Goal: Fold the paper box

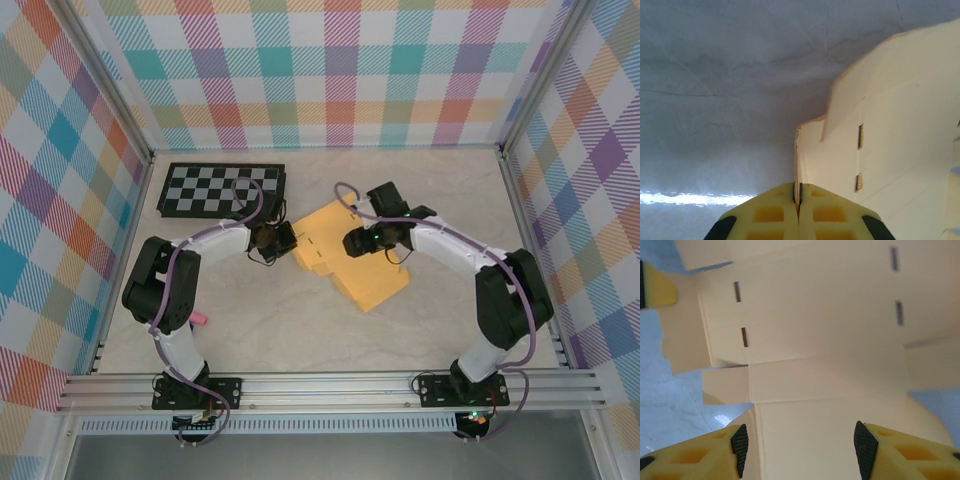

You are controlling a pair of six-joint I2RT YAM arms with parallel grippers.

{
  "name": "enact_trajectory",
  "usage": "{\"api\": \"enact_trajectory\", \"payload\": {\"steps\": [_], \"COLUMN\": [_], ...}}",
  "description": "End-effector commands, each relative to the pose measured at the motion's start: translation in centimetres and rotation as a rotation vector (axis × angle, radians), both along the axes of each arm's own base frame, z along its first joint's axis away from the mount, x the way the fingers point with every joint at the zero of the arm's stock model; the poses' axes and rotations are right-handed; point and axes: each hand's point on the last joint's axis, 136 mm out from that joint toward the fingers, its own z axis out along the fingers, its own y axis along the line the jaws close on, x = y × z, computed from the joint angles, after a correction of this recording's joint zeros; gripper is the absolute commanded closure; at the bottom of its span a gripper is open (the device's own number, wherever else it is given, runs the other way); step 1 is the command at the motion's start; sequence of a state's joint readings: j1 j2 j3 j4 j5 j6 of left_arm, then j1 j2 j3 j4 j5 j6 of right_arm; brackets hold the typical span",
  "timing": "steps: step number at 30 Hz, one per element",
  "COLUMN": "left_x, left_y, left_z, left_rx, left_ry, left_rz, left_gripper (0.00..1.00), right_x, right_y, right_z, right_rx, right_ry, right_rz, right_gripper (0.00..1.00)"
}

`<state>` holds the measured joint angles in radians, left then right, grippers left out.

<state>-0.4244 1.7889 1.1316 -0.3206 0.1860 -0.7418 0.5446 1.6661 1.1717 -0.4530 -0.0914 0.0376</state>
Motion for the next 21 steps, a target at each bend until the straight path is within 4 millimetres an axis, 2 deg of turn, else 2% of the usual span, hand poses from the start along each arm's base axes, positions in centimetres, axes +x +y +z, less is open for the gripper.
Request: {"api": "enact_trajectory", "payload": {"steps": [1, 4, 7, 8, 9, 12, 14, 17, 21], "left_x": [-0.7, -0.9, -1.1, -1.2, -1.4, -1.4, -1.2, -1.0, -1.0], "left_y": [0.3, 1.0, 1.0, 0.8, 0.7, 0.5, 0.5, 0.5, 0.7], "left_z": [0.7, 1.5, 1.7, 1.8, 1.8, 2.2, 2.6, 3.2, 4.0], "left_rx": [0.063, 0.092, 0.039, 0.019, 0.011, -0.001, -0.010, -0.009, 0.041], "left_ry": [-0.003, -0.035, -0.033, -0.031, -0.030, -0.048, -0.062, -0.111, -0.206], "left_rz": [-0.062, -0.108, -0.133, -0.138, -0.143, -0.174, -0.186, -0.249, -0.350], "left_gripper": [1.00, 1.00, 1.00, 1.00, 1.00, 1.00, 1.00, 1.00, 1.00], "right_x": [0.0, -0.9, -1.6, -2.1, -2.5, -4.0, -4.4, -3.7, -1.6], "right_y": [1.7, 4.1, 5.9, 6.8, 7.7, 10.3, 11.2, 11.1, 8.6], "right_z": [-1.0, -1.7, -2.6, -2.6, -2.6, -3.0, -3.6, -3.6, 0.7], "right_rx": [-0.067, -0.057, -0.071, -0.062, -0.038, -0.004, 0.001, 0.036, 0.275], "right_ry": [-0.044, -0.049, -0.040, -0.031, -0.015, -0.009, 0.019, 0.067, 0.122], "right_rz": [0.138, 0.228, 0.272, 0.280, 0.266, 0.289, 0.268, 0.148, -0.002], "right_gripper": [0.39, 0.38, 0.36, 0.35, 0.18, 0.17, 0.17, 0.21, 0.21]}}
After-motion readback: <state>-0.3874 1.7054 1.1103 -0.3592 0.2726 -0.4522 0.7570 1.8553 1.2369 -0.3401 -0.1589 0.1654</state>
